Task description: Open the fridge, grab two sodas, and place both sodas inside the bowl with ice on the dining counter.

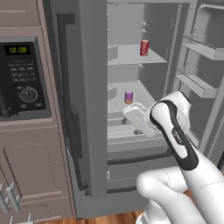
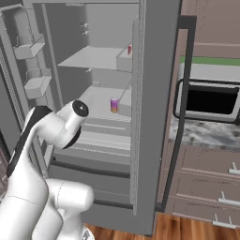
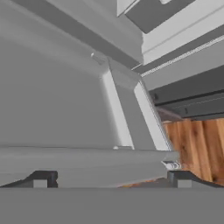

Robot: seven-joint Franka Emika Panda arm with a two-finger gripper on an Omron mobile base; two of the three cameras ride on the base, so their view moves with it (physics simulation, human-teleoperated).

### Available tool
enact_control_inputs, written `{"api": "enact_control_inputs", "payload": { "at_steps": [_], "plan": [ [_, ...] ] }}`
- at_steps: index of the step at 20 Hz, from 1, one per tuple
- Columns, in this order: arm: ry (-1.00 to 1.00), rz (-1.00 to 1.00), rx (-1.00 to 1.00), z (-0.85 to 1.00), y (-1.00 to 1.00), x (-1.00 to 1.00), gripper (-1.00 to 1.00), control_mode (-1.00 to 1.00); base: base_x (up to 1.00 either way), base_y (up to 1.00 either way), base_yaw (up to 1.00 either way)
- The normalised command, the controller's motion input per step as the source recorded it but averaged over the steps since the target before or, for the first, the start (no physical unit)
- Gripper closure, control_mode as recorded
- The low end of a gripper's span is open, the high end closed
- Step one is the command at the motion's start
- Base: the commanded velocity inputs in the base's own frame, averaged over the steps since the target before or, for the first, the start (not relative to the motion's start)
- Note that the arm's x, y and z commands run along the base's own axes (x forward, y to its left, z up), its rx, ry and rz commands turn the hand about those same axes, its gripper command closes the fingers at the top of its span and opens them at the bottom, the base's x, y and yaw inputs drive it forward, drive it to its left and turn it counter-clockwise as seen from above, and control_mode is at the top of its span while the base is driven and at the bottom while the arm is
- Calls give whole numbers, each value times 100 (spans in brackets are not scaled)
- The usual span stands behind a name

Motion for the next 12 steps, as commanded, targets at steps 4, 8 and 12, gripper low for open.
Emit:
{"api": "enact_control_inputs", "payload": {
  "at_steps": [4, 8, 12],
  "plan": [
    [11, -2, 16, -35, 11, 45, -100, -100, 0, 0, 0],
    [12, 0, 14, -35, 30, 38, -100, -100, 0, 0, 0],
    [13, 0, 10, -26, 56, 22, -100, -100, 0, 0, 0]
  ]
}}
